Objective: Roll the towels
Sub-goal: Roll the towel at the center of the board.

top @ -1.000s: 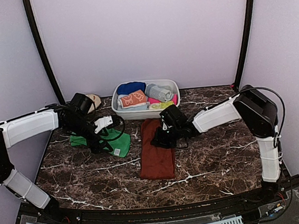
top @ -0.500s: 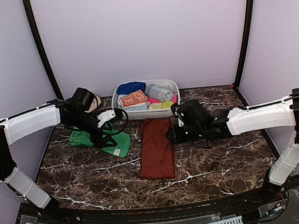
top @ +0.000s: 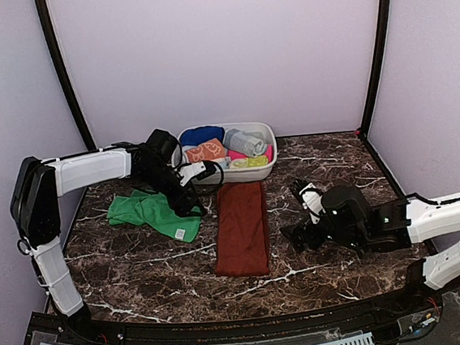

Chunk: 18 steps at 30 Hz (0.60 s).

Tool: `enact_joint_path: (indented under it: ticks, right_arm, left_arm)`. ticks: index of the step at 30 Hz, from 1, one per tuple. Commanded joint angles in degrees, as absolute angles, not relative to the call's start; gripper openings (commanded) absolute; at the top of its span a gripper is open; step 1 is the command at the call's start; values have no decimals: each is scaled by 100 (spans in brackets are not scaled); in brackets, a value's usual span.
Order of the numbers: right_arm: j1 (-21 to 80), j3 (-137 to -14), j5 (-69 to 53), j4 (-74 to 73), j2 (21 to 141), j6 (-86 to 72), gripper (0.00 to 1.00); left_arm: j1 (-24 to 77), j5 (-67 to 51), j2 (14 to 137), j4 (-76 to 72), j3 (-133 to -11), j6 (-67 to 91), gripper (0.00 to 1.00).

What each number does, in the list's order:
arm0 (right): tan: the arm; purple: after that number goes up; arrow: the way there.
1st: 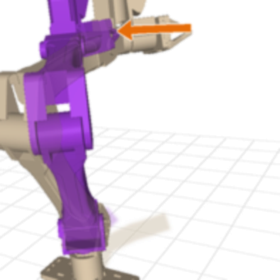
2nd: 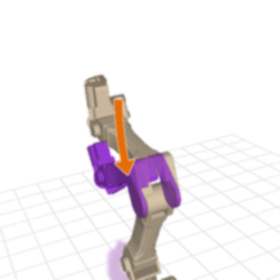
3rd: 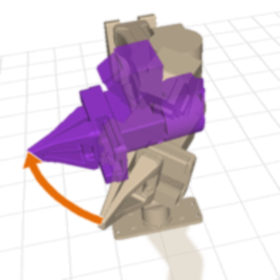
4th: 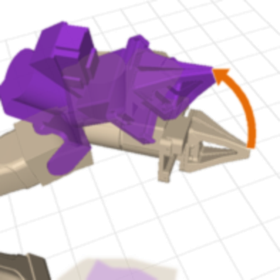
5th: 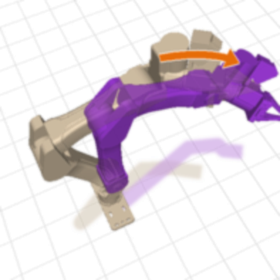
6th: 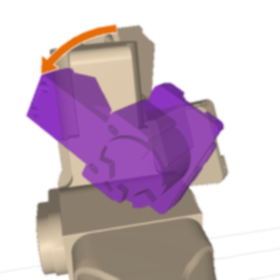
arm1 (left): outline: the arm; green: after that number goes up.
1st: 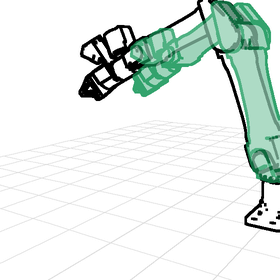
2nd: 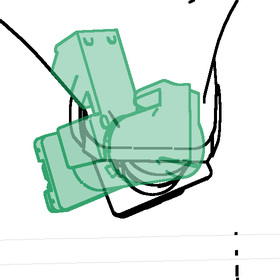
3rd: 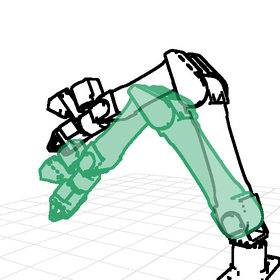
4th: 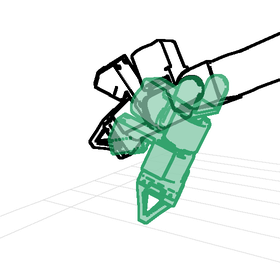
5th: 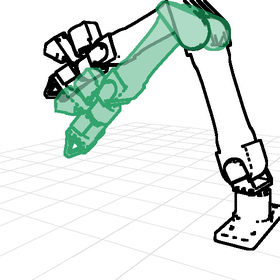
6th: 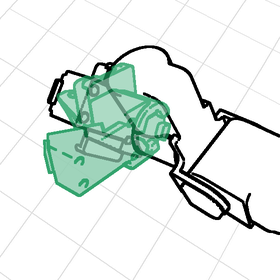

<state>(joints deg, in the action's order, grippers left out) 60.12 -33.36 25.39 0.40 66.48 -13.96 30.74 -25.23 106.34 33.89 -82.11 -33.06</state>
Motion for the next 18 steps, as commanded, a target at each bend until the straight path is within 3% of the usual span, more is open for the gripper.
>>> enact_joint_path:
  ticks: [1, 6, 12, 18]
  right_arm:
    - [6630, -3204, 2028, 553, 6651, 191, 99]
    - [7332, -3587, 1754, 133, 7370, 1342, 95]
    - [7651, -3976, 1817, 280, 8369, 2255, 78]
    - [7650, -4079, 1891, 861, 9023, 2604, 67]
  left_arm:
    - [3344, -2537, 10967, 3348, -8672, -3199, 84]
    - [3739, -2468, 11574, 3308, -9244, -3175, 84]
    - [3940, -2452, 12162, 3313, -9823, -3111, 84]
    - [4110, -2256, 12529, 3189, -9897, -3217, 84]
